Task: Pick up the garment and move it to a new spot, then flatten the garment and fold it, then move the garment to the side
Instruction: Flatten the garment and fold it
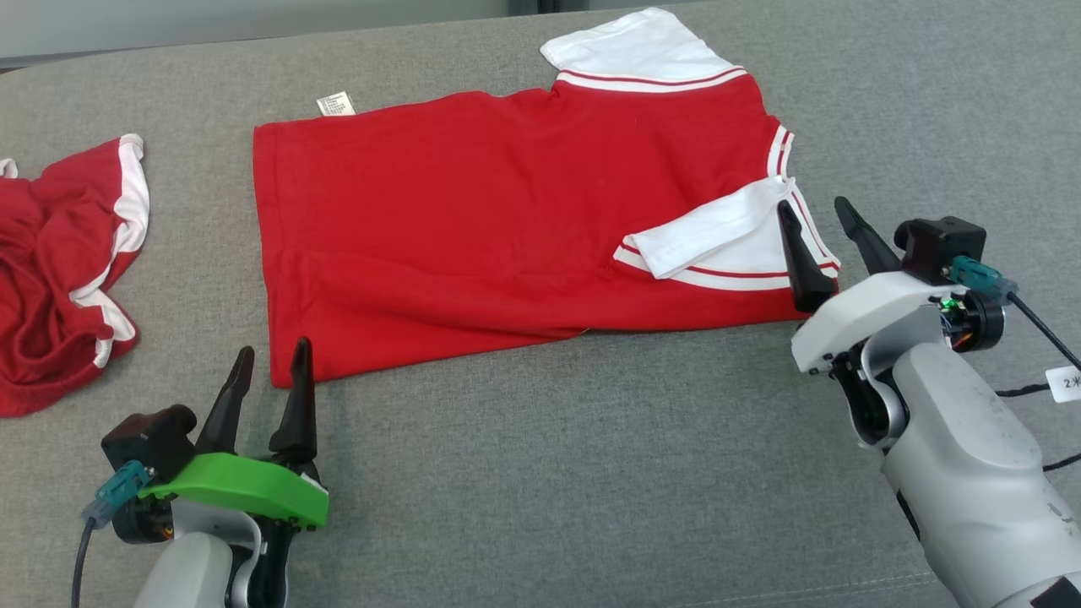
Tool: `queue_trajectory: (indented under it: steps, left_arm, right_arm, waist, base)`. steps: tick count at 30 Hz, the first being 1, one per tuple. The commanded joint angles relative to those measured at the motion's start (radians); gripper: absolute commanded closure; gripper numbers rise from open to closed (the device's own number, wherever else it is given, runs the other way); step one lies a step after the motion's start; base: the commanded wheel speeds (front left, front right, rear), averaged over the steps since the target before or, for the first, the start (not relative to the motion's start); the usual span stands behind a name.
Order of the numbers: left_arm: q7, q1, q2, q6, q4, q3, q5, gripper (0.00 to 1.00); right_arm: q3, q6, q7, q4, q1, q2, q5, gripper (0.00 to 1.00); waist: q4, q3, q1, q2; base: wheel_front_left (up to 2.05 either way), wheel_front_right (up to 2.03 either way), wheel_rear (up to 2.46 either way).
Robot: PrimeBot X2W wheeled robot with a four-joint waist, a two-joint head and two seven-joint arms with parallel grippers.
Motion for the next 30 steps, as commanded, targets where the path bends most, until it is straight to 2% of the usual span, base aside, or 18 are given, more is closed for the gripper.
queue_trajectory:
  steps: [1, 9, 19, 30]
  left_arm:
    - [-0.007, 0.012, 0.007, 0.007, 0.003, 0.010, 0.016, 0.00]
    - [-0.008, 0.037, 0.007, 0.021, 0.022, 0.045, 0.088, 0.00]
    - [-0.007, -0.010, 0.002, 0.006, 0.108, 0.024, 0.132, 0.00]
    - [-0.006, -0.074, -0.014, -0.006, 0.205, 0.007, 0.120, 0.00]
  right_arm:
    - [-0.003, 0.000, -0.004, -0.016, 0.023, -0.014, -0.004, 0.00]
    - [-0.017, 0.000, -0.005, -0.026, 0.103, -0.043, -0.015, 0.00]
    - [0.008, 0.000, -0.005, 0.066, 0.077, -0.018, -0.021, 0.00]
    - [0.035, 0.000, -0.002, 0.179, 0.025, 0.020, 0.001, 0.00]
  waist:
    - [-0.004, -0.006, 0.0000, 0.0000]
    - [-0.017, -0.011, 0.0000, 0.0000]
    - [-0.027, 0.010, 0.0000, 0.0000]
    - [-0.021, 0.033, 0.0000, 0.0000]
  base:
    - [0.00, 0.00, 0.00]
    - [0.00, 0.00, 0.00]
    - [0.00, 0.00, 0.00]
    - [0.00, 0.00, 0.00]
